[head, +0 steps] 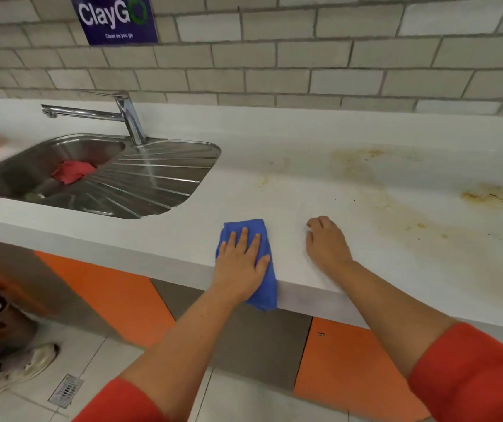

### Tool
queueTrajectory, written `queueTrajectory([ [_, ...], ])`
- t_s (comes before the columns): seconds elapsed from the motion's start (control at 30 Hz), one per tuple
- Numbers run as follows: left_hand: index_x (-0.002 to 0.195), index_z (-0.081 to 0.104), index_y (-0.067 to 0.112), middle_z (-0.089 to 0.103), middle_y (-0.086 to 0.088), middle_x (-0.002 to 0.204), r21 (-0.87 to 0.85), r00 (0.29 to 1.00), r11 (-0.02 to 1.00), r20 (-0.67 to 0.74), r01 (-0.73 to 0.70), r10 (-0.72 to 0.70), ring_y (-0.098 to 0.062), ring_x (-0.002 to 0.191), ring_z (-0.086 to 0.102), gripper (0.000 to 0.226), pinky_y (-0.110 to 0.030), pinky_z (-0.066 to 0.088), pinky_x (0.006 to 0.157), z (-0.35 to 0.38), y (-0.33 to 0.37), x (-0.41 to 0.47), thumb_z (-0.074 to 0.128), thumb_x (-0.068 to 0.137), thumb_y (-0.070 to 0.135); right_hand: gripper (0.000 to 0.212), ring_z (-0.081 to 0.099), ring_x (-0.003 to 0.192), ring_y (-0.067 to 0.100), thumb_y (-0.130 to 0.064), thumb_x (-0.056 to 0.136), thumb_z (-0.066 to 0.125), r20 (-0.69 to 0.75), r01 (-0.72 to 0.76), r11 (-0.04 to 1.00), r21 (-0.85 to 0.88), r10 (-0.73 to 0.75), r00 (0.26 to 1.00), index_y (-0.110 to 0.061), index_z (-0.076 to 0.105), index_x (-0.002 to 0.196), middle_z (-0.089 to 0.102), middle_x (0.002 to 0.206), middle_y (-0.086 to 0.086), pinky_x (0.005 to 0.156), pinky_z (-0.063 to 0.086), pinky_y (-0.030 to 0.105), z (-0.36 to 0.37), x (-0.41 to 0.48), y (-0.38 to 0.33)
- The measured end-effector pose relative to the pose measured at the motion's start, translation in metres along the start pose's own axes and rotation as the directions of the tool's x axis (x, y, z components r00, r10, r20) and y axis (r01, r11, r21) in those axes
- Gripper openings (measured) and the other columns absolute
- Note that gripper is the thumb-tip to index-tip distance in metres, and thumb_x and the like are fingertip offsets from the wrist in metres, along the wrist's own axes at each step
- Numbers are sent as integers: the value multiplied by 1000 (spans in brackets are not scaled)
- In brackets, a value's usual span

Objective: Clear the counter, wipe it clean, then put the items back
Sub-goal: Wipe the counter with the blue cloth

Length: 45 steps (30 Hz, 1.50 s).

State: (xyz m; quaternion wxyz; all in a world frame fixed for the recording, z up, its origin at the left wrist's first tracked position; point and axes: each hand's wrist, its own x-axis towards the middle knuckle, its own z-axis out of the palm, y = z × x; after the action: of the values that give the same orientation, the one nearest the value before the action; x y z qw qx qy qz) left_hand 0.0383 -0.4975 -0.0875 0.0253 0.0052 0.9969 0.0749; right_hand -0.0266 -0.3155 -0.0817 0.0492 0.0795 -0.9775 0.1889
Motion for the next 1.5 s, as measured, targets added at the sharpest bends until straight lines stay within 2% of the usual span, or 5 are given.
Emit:
queueTrajectory([
  [0.27, 149, 5, 32, -11, -12, 157, -9, 930, 930, 5, 367, -367, -35, 144, -6, 58, -49, 2, 116, -28, -127, 56, 20, 97, 52, 29, 49, 111, 26, -9, 97, 38, -90, 37, 999, 13, -35, 995, -3, 54, 120, 53, 122, 11, 97, 34, 28, 16, 2, 1],
  [0.67, 150, 2, 29, -10, -4, 158, -35, 974, 977, 83, -209, 212, -26, 146, -9, 59, -43, -4, 118, -6, -12, 70, 21, 98, 50, 35, 49, 115, 28, -10, 96, 39, -56, -1, 1000, -7, 1, 998, -1, 51, 127, 52, 127, 13, 99, 36, 31, 13, 5, -2],
  [0.9, 151, 4, 24, -5, -12, 158, 8, 999, 999, 23, 41, -41, -33, 145, -3, 61, -46, 1, 117, -17, -54, 131, 20, 98, 51, 64, 37, 128, 19, -52, 88, 53, 297, 11, 994, -112, 23, 955, -15, 40, 138, 35, 139, 0, 99, 38, 31, -27, 19, -5],
  [1.07, 151, 2, 21, -4, -11, 158, 41, 995, 994, 32, 97, -98, -34, 145, -2, 59, -48, 3, 117, -24, -57, 185, 17, 99, 47, 68, 39, 126, 18, -55, 81, 60, 308, 1, 997, -83, 24, 951, -18, 42, 135, 37, 136, 0, 95, 39, 30, -30, 23, -2],
  [1.5, 149, 11, 30, 1, 0, 159, -3, 971, 972, 48, -233, 233, -21, 146, 0, 56, -39, 3, 117, -13, -26, 184, 22, 98, 50, 66, 47, 110, 21, -58, 73, 66, 387, 64, 978, -201, 19, 922, -15, 49, 120, 49, 119, 2, 77, 34, 27, -44, 49, -11],
])
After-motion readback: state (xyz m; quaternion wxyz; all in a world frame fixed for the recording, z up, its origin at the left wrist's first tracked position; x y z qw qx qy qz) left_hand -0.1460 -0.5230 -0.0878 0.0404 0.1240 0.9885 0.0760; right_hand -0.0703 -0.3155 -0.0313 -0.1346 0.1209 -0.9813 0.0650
